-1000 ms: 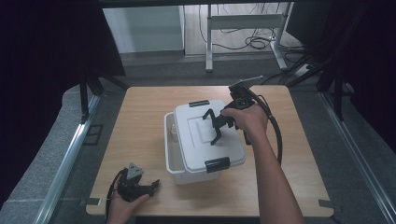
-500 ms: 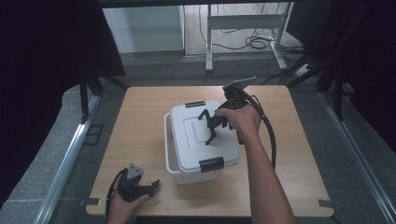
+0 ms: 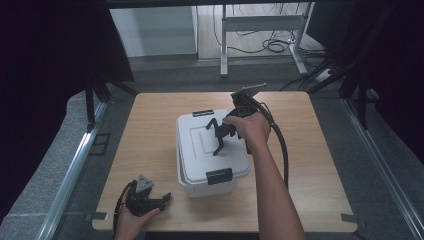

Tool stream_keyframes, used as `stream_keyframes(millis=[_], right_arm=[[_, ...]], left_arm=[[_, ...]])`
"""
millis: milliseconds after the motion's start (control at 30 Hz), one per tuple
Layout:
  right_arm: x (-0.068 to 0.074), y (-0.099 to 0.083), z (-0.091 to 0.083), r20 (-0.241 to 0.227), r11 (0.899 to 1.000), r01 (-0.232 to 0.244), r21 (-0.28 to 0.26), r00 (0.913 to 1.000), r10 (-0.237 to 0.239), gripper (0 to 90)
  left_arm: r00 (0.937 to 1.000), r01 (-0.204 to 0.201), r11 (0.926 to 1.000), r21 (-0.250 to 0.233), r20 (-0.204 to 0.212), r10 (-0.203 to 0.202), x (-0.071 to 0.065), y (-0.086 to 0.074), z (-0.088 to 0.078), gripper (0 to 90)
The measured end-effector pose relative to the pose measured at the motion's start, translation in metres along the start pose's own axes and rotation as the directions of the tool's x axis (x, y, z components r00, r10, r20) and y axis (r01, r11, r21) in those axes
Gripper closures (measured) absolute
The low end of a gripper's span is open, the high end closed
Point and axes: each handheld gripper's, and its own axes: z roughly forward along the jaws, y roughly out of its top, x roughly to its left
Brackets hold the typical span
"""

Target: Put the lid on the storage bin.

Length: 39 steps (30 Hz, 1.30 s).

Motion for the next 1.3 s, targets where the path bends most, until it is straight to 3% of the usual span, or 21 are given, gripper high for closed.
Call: stream_keyframes(millis=[667,1033,1300], right_arm=[[0.002,0.001,0.014,-0.005,0.999,-0.048,-0.024,0.9989,0.048,84.0],[-0.006,0.001,0.031,-0.024,0.998,-0.068,-0.015,0.9974,0.067,83.6],[-0.012,-0.002,0.034,-0.048,0.997,-0.077,-0.020,0.9960,0.076,83.3]], left_arm=[[1.0000,-0.003,1.0000,0.000,0.003,0.003,0.000,0.000,0.000,12.6],[1.0000,-0.002,1.0000,0.000,0.005,0.002,0.000,0.000,0.000,12.6],[1.0000,-0.003,1.0000,0.001,0.006,0.003,0.000,0.000,0.000,12.4]])
